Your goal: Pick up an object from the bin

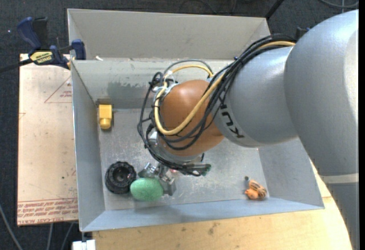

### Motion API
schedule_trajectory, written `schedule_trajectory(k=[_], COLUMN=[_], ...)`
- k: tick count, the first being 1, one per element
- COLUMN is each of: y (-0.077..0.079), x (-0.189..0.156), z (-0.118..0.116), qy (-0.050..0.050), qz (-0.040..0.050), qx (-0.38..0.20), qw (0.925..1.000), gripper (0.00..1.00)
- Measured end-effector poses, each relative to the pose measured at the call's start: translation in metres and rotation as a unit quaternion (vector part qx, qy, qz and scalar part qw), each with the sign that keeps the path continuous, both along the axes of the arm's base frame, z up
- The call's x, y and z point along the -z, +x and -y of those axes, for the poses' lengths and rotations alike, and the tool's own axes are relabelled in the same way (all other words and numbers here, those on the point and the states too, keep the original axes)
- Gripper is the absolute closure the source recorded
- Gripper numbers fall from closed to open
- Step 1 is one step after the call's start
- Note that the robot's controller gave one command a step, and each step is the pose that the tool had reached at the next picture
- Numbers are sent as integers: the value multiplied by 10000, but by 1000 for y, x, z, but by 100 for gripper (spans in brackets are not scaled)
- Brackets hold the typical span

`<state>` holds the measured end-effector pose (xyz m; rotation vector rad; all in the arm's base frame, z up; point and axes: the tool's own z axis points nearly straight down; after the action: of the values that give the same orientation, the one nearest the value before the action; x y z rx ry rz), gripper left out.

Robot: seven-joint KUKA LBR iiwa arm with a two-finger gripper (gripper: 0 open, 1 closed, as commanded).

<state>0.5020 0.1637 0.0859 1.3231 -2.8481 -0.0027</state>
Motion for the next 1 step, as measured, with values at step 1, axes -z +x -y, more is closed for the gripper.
schedule_trajectory(k=[1], y=[4], x=[-15], z=[14], qy=[13], qz=[15], qx=[-38], qw=[10000], gripper=[100])
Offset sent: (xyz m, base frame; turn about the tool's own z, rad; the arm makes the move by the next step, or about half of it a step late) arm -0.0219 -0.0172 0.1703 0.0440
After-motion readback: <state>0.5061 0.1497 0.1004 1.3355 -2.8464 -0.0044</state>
